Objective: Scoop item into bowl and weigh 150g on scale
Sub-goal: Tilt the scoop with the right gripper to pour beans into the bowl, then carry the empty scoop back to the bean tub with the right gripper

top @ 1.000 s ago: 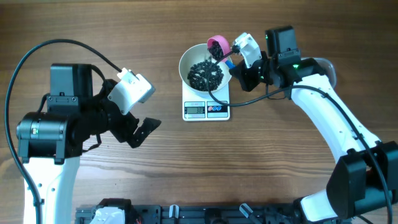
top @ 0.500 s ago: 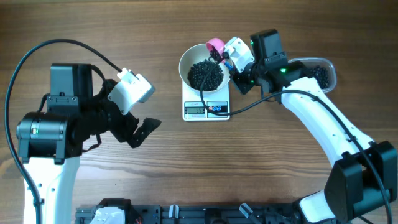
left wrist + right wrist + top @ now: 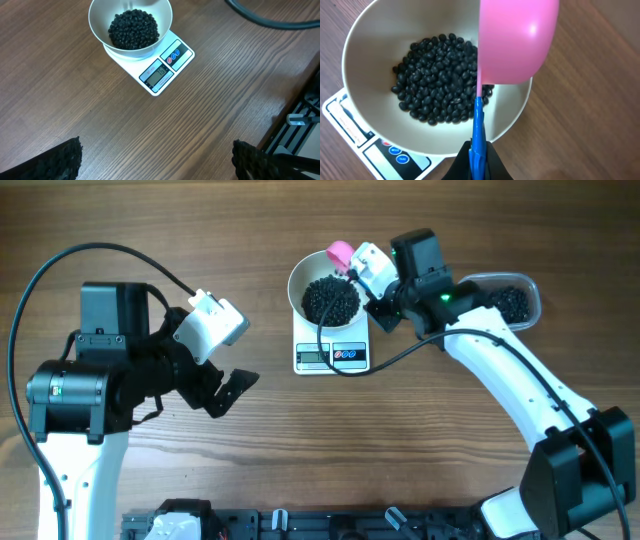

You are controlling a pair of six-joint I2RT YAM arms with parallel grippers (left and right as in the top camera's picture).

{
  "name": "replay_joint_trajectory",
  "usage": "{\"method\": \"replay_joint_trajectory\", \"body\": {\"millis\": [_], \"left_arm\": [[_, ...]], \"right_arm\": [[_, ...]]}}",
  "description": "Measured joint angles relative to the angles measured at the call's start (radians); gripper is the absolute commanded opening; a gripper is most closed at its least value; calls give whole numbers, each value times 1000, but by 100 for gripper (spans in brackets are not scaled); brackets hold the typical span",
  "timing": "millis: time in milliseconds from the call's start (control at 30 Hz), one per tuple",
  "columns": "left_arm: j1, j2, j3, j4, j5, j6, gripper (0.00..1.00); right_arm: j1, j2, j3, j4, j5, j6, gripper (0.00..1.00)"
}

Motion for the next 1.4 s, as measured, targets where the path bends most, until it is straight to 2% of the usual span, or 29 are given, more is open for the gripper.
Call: {"method": "replay_joint_trajectory", "body": {"millis": [367, 633, 800, 933, 1167, 1400], "left_arm": [[0, 0, 0, 0, 0, 0, 100], [0, 0, 0, 0, 0, 0, 100], [0, 0, 0, 0, 0, 0, 100], [0, 0, 0, 0, 0, 0, 100], [0, 0, 0, 0, 0, 0, 100], [0, 0, 0, 0, 0, 0, 100]], "right_arm": [[13, -14, 0, 6, 36, -10, 4], [-26, -131, 0, 53, 40, 165, 4], [-138, -224, 2, -86, 47, 308, 4], [-227, -259, 2, -208, 51, 369, 4], [-364, -271, 2, -437, 109, 385, 4], [-423, -237, 2, -478, 220, 374, 4]]}}
